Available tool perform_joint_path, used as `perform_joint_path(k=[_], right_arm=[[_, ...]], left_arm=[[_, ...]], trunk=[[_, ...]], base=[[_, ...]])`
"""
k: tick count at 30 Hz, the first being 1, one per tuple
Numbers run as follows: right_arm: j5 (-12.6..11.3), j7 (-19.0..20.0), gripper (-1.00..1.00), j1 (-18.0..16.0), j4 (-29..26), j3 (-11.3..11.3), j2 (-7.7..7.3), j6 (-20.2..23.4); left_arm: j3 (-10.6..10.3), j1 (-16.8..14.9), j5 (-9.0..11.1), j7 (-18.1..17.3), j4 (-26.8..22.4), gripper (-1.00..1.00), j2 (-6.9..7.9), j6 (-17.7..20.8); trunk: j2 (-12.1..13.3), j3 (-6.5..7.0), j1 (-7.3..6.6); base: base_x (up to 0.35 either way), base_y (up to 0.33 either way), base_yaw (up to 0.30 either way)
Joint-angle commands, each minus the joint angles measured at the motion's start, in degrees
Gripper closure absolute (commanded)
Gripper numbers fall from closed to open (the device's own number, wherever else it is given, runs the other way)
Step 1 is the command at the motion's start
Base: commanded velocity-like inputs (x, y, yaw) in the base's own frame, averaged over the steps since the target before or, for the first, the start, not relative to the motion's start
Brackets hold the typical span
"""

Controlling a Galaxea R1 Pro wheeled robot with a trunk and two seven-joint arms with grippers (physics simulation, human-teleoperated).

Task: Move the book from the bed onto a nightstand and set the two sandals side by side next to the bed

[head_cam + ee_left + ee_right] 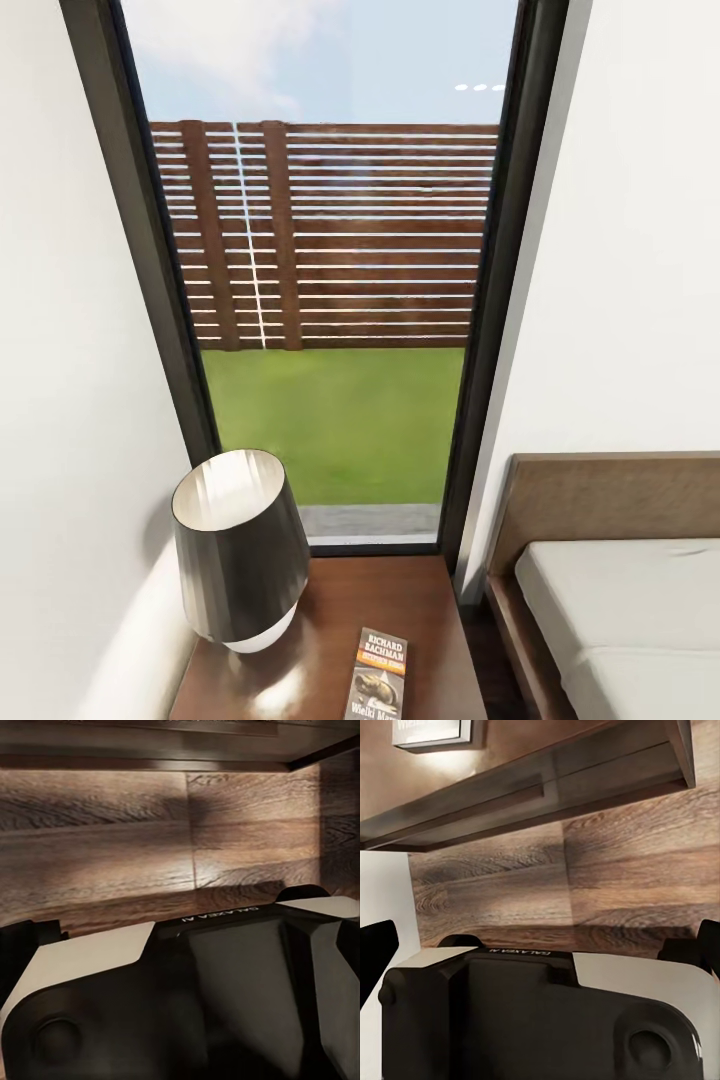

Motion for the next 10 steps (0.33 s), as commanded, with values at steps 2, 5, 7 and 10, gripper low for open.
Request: perform_joint_path(k=[2, 5, 7, 10], right_arm=[[0.2, 0.2, -1.00, -0.1, 0.2, -0.4, -0.02, -0.3], [0.2, 0.2, -1.00, -0.1, 0.3, -0.4, -0.02, -0.3], [0.2, 0.2, -1.00, -0.1, 0.3, -0.4, 0.00, -0.3], [0.2, 0.2, -1.00, -0.1, 0.2, -0.4, -0.01, -0.3]], left_arm=[[-0.5, 0.0, 0.3, -0.1, 0.0, -1.00, 0.00, -0.2], [-0.5, 0.0, 0.3, -0.1, 0.1, -1.00, -0.01, -0.2], [-0.5, 0.0, 0.3, -0.1, 0.1, -1.00, -0.01, -0.2], [-0.5, 0.0, 0.3, -0.1, 0.0, -1.00, -0.01, -0.2]], trunk=[[0.0, -0.06, 0.00], [0.0, -0.06, 0.00], [0.0, -0.06, 0.00], [0.0, -0.06, 0.00]], base=[[0.000, 0.000, 0.000], [0.000, 0.000, 0.000], [0.000, 0.000, 0.000], [0.000, 0.000, 0.000]])
